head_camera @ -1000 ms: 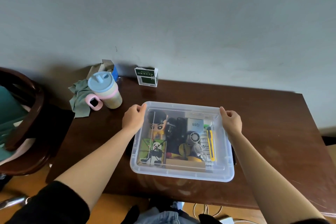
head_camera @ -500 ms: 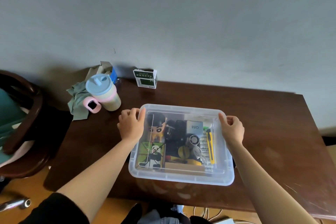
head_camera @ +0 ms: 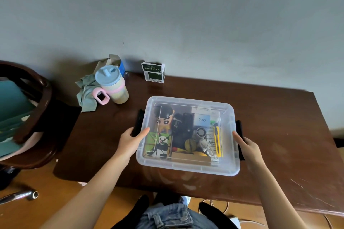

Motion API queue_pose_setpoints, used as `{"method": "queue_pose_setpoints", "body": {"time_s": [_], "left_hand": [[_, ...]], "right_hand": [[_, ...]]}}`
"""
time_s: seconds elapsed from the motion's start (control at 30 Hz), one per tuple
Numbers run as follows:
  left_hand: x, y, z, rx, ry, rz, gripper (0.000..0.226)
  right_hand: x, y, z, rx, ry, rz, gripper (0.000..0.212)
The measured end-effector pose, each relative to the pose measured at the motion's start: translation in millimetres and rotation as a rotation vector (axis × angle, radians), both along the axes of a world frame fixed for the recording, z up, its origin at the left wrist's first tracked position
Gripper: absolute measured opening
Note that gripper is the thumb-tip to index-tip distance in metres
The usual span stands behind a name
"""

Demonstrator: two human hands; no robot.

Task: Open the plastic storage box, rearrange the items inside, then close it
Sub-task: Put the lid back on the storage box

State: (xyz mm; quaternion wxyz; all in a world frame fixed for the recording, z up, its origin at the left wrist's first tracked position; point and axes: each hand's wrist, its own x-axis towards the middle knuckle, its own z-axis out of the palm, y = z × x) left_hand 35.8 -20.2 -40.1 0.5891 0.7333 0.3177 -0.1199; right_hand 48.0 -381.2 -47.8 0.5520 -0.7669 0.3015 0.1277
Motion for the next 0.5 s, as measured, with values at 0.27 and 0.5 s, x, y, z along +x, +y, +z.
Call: {"method": "queue_pose_setpoints", "body": {"time_s": [0.27, 0.5], "left_hand": [[8, -10, -2, 0.269, -0.043, -0.182, 0.044], [18, -14, -5, 0.305, -0.014, -0.202, 0.057]], "right_hand": [[-2, 15, 3, -0.284, -0.118, 0.077, 0.03], [0, 26, 0, -0.221, -0.134, 0.056, 0.014]]}}
